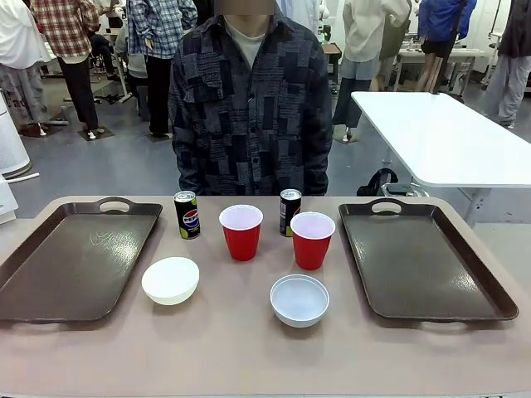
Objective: Prepare tableware on both trays.
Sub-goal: Pick up a Picnic Bowl from the table and place it on a Handle tray.
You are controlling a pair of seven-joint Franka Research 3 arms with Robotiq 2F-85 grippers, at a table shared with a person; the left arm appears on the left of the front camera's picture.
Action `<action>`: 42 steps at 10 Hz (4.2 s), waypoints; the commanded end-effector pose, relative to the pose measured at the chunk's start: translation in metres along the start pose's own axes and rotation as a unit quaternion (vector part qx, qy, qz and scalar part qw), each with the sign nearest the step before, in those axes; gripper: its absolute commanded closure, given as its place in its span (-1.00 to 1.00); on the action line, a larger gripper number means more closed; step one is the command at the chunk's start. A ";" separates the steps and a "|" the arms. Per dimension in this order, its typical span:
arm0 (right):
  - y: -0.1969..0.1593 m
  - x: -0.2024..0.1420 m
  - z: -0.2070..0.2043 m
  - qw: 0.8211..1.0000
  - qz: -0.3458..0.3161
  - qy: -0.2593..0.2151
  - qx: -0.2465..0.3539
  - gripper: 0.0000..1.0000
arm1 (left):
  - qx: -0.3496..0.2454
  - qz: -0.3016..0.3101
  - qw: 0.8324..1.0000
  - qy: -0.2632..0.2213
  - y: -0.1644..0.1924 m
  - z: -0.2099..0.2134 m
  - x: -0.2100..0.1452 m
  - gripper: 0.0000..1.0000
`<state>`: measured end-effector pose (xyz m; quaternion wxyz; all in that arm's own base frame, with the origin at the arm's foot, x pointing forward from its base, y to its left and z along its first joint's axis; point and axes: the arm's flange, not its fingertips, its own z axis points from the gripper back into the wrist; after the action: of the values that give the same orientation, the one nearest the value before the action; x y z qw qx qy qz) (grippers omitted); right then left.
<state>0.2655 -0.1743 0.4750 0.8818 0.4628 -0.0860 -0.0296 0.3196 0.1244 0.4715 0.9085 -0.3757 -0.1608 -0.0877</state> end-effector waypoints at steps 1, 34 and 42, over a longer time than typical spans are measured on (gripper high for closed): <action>0.001 0.002 -0.002 1.000 0.006 -0.010 0.014 -1.00 | 0.016 -0.005 0.999 -0.035 -0.004 -0.004 -0.005 -1.00; 0.002 0.002 -0.001 1.000 -0.001 -0.004 0.005 -1.00 | 0.309 -0.109 0.914 0.238 -0.145 -0.317 0.055 -1.00; 0.002 0.002 -0.001 1.000 -0.001 -0.004 0.005 -1.00 | 0.320 -0.117 0.912 0.231 -0.120 -0.341 0.062 -1.00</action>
<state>0.2682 -0.1710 0.4773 0.8794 0.4658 -0.0918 -0.0354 0.4160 -0.2067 0.3497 0.9766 -0.0081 -0.0028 -0.2147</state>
